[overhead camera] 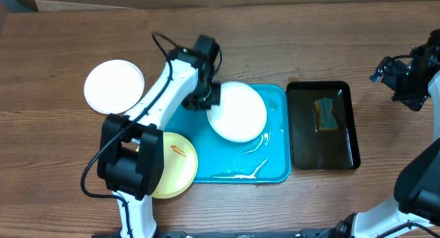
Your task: Clean dirty plates on tray and stack at the side
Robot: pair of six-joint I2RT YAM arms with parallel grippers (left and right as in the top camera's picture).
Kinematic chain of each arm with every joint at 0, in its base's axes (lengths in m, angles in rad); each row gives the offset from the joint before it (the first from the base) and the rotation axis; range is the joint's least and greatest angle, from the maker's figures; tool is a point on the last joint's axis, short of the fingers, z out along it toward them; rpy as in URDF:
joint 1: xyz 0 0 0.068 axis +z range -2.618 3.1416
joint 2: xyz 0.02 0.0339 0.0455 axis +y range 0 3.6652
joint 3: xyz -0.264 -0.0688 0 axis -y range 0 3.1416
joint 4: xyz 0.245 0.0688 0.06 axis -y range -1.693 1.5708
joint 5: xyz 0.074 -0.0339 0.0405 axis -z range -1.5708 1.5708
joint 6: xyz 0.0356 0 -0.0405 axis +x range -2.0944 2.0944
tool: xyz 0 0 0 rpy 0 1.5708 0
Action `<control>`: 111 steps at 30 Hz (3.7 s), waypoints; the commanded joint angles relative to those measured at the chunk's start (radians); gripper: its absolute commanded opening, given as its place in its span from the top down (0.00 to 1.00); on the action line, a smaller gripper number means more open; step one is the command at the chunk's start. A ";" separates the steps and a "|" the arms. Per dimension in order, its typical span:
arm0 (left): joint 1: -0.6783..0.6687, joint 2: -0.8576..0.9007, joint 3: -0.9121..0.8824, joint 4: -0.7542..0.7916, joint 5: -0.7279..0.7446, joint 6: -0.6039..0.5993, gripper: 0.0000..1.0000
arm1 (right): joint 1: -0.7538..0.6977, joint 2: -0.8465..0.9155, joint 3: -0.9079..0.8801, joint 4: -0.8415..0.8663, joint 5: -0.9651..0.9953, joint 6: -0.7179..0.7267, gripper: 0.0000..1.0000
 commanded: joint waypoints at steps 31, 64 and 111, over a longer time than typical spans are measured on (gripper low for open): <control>-0.715 0.010 0.275 0.246 -1.038 0.187 0.96 | -0.003 -0.008 0.018 0.003 -0.006 0.004 0.00; -0.318 0.011 0.274 0.182 -0.039 -0.038 0.96 | -0.003 -0.008 0.018 0.003 -0.006 0.004 0.00; 0.891 0.012 -0.021 0.146 0.049 -0.006 0.96 | -0.003 -0.008 0.018 0.003 -0.006 0.004 0.00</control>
